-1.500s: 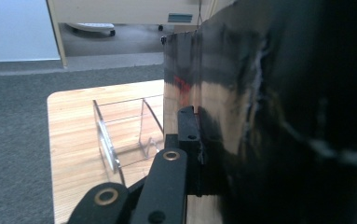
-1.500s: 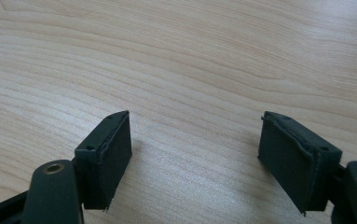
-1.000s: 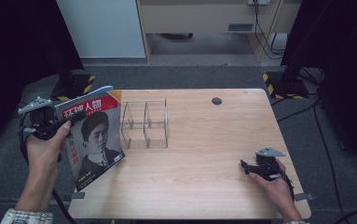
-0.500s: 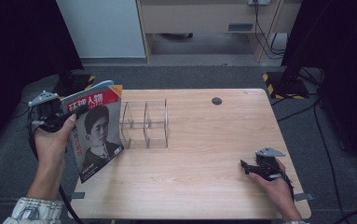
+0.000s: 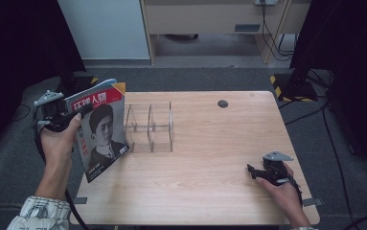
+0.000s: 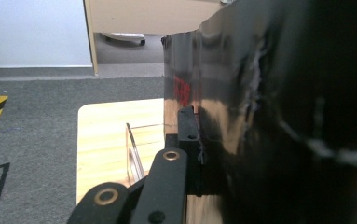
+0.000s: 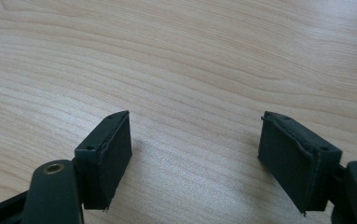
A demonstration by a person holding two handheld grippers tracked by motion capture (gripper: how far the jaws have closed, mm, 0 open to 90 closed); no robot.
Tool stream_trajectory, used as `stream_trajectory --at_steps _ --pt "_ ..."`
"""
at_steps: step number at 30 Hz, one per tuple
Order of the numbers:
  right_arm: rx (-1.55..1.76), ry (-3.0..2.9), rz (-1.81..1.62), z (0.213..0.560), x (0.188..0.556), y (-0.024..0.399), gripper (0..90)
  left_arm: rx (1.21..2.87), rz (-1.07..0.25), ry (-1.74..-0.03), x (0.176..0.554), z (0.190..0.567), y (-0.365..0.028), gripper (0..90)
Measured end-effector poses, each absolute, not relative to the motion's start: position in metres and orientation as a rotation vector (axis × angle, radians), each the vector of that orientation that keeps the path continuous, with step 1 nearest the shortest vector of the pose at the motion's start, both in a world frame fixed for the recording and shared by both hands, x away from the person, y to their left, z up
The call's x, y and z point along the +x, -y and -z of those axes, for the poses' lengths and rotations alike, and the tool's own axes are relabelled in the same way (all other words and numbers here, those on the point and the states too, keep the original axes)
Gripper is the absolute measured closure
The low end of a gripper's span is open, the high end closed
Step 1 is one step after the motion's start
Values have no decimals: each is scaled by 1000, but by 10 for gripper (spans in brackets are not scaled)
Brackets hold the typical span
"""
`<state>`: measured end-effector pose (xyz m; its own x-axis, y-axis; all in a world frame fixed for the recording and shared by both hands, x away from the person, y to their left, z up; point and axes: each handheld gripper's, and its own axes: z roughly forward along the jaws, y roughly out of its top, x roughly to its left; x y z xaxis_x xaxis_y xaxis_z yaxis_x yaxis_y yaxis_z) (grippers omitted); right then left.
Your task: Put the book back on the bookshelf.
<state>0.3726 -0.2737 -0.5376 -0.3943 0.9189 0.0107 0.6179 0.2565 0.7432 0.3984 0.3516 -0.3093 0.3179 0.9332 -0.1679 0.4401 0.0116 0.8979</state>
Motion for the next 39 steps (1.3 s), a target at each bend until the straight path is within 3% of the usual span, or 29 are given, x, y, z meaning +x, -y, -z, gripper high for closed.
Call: stream_trajectory --at_steps 39 --pt "1385 -2116 -947 538 373 274 255 1463 -742 -1277 410 327 -349 864"
